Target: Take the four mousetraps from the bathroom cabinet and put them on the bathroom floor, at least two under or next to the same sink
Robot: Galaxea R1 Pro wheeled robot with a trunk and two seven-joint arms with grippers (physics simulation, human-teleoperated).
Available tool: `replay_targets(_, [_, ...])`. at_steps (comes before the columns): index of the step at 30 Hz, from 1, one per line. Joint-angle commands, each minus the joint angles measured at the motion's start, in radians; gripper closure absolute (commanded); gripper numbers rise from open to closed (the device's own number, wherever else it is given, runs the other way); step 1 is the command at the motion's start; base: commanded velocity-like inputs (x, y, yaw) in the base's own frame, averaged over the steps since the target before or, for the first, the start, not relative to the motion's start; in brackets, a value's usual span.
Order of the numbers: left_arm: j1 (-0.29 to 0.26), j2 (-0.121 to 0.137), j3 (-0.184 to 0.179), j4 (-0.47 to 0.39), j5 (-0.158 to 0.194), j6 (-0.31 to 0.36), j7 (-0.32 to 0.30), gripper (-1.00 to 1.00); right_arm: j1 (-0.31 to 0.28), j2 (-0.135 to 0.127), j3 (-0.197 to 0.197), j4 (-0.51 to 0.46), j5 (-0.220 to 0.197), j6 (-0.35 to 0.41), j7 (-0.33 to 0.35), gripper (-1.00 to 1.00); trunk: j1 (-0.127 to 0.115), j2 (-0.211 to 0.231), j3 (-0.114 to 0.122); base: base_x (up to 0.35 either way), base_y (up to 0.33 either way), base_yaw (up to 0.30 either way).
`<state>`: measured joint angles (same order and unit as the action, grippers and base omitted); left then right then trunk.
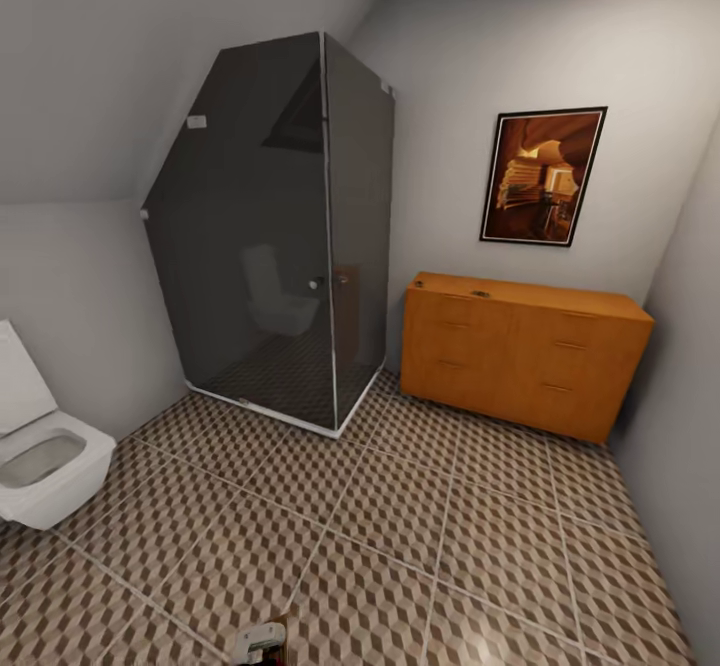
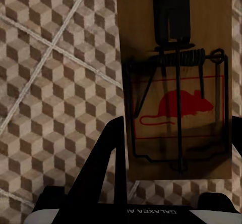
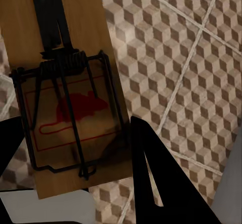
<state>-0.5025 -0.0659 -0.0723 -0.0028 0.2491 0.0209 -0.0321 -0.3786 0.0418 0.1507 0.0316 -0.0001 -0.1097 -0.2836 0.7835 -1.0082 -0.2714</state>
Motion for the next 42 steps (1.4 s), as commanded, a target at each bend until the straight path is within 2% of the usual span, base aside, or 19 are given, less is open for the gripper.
replay_targets(1, [-0.001,0.0,-0.008,0.0,0.009,0.002,0.0,1.0,-0.002,0.0,0.006,0.003,-0.001,-0.006,-0.008,1.0,0.0,-0.001,-0.001,0.0,0.0,0.291])
replay_targets(34, [-0.001,0.0,-0.008,0.0,0.009,0.002,0.0,1.0,-0.001,-0.002,0.006,0.003,-0.001,-0.01,-0.009,1.0,0.0,-0.001,-0.001,0.0,0.0,0.291])
replay_targets(42, [-0.001,0.0,-0.008,0.0,0.009,0.002,0.0,1.0,-0.001,-0.002,0.006,0.004,-0.001,-0.003,-0.007,1.0,0.0,-0.001,-0.001,0.0,0.0,0.072])
